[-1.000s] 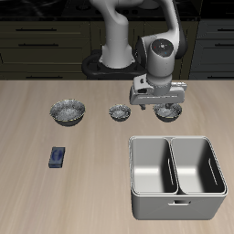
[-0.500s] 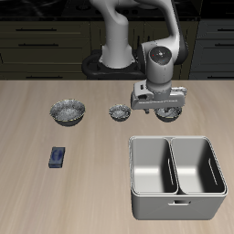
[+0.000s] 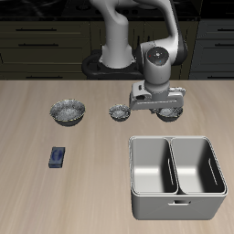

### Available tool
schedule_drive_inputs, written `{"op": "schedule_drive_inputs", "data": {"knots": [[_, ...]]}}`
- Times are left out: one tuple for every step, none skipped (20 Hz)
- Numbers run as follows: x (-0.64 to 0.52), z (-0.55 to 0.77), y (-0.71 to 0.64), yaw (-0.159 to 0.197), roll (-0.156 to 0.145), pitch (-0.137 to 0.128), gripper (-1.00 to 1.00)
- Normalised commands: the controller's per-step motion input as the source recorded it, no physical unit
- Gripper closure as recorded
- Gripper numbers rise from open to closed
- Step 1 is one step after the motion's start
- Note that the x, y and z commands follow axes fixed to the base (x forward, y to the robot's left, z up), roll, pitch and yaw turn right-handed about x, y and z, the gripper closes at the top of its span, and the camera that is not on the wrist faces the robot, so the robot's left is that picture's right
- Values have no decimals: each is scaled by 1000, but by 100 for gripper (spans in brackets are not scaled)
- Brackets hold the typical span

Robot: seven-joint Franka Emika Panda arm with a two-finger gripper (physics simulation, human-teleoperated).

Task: Place the middle-sized bowl in the left side of the drainer

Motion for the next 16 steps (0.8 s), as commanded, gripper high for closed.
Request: {"op": "schedule_drive_inputs", "data": {"knots": [[38, 148, -86, -26, -27, -27, 100], [37, 63, -9, -31, 14, 20, 100], [22, 65, 4, 2, 7, -13, 100], [-2, 117, -61, 24, -30, -84, 100], [-20, 15, -27, -21, 1, 25, 100], [19, 125, 23, 12, -10, -10, 100], [-14, 148, 19, 20, -33, -32, 100], [-23, 121, 42, 15, -11, -14, 100], [-2, 195, 39, 12, -9, -4, 100], [-40, 393, 133, 21, -32, -39, 100], [-61, 259, 66, 20, 38, -48, 100], [-30, 371, 51, 21, -30, -73, 100], [-14, 319, 73, -5, -6, -3, 100], [-33, 362, 69, 34, -37, -39, 100], [-65, 382, 97, 23, 16, -67, 100], [-68, 338, 30, -18, 7, -20, 100]]}}
